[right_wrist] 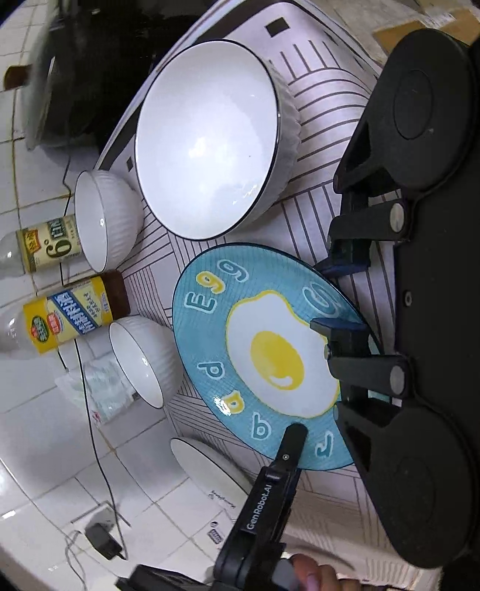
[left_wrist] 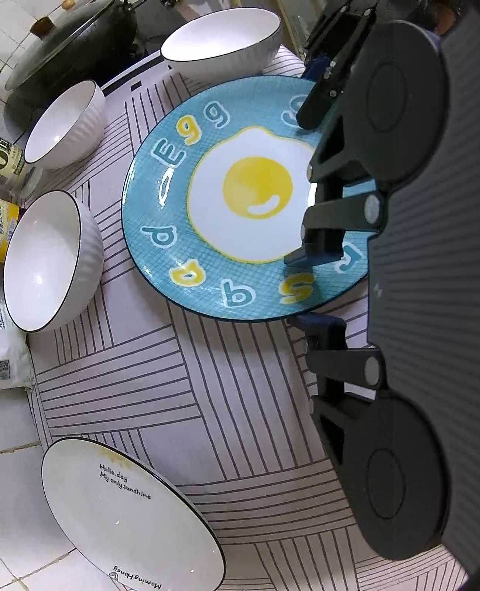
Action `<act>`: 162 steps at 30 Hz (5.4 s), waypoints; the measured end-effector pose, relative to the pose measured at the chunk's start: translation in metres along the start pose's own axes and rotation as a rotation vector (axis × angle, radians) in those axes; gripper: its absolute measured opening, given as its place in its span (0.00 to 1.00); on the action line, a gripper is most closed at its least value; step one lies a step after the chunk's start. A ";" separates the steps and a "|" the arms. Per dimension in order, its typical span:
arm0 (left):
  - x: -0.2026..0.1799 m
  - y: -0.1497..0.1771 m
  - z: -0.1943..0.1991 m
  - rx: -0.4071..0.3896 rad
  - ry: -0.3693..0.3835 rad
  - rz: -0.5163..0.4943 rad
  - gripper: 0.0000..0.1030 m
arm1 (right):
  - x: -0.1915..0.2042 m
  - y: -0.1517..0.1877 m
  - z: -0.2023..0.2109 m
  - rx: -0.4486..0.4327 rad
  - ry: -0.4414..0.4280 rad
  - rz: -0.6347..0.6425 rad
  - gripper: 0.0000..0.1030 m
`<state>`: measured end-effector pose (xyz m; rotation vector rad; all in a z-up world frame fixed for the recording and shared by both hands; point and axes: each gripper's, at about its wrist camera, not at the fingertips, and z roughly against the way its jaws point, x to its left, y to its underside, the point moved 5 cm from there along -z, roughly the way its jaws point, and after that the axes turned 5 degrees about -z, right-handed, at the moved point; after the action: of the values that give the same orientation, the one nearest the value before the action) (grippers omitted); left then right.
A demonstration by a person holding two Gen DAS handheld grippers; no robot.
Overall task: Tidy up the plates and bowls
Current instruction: 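Lift the blue plate with both grippers and carry it over the white plate, then lower the blue plate onto the white plate and open both grippers, then move both grippers to the pink-bunny Lovely Bear plate rim and grasp it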
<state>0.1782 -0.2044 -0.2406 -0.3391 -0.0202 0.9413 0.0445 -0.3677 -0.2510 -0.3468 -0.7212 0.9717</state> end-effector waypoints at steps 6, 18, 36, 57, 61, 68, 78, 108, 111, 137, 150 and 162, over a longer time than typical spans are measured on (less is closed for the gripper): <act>0.000 -0.002 -0.003 -0.034 0.013 0.016 0.33 | -0.001 0.001 -0.001 -0.017 -0.014 -0.011 0.27; -0.001 0.015 0.017 -0.053 -0.047 -0.052 0.32 | 0.010 0.002 0.007 0.015 -0.049 0.095 0.28; 0.043 0.034 0.076 -0.116 -0.080 0.084 0.32 | 0.066 -0.015 0.019 0.045 -0.149 0.247 0.28; 0.128 0.029 0.102 -0.151 -0.080 0.229 0.32 | 0.145 -0.061 -0.013 0.072 -0.284 0.332 0.28; 0.150 0.017 0.099 -0.146 -0.107 0.238 0.32 | 0.164 -0.072 -0.032 0.086 -0.284 0.353 0.28; 0.198 0.008 0.081 -0.095 -0.090 0.343 0.32 | 0.196 -0.082 -0.070 0.132 -0.299 0.338 0.28; 0.241 -0.001 0.062 -0.066 -0.084 0.418 0.32 | 0.228 -0.088 -0.123 0.193 -0.304 0.353 0.28; 0.253 -0.041 0.043 0.026 -0.127 0.410 0.33 | 0.273 -0.092 -0.159 0.169 -0.002 0.591 0.31; 0.253 -0.042 0.040 0.038 -0.122 0.403 0.33 | 0.278 -0.089 -0.160 0.168 0.034 0.618 0.34; 0.187 0.002 0.156 -0.148 -0.222 0.256 0.37 | 0.294 -0.079 -0.060 -0.008 -0.080 0.660 0.48; 0.181 0.069 0.203 -0.163 -0.273 0.323 0.41 | 0.301 -0.076 0.003 -0.009 -0.190 0.631 0.61; 0.203 0.130 0.222 -0.145 -0.300 0.338 0.45 | 0.336 -0.041 0.031 -0.020 -0.351 0.663 0.70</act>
<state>0.1593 0.0889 -0.0950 -0.3377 -0.3151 1.3239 0.1696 -0.1073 -0.0715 -0.4506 -0.9590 1.6812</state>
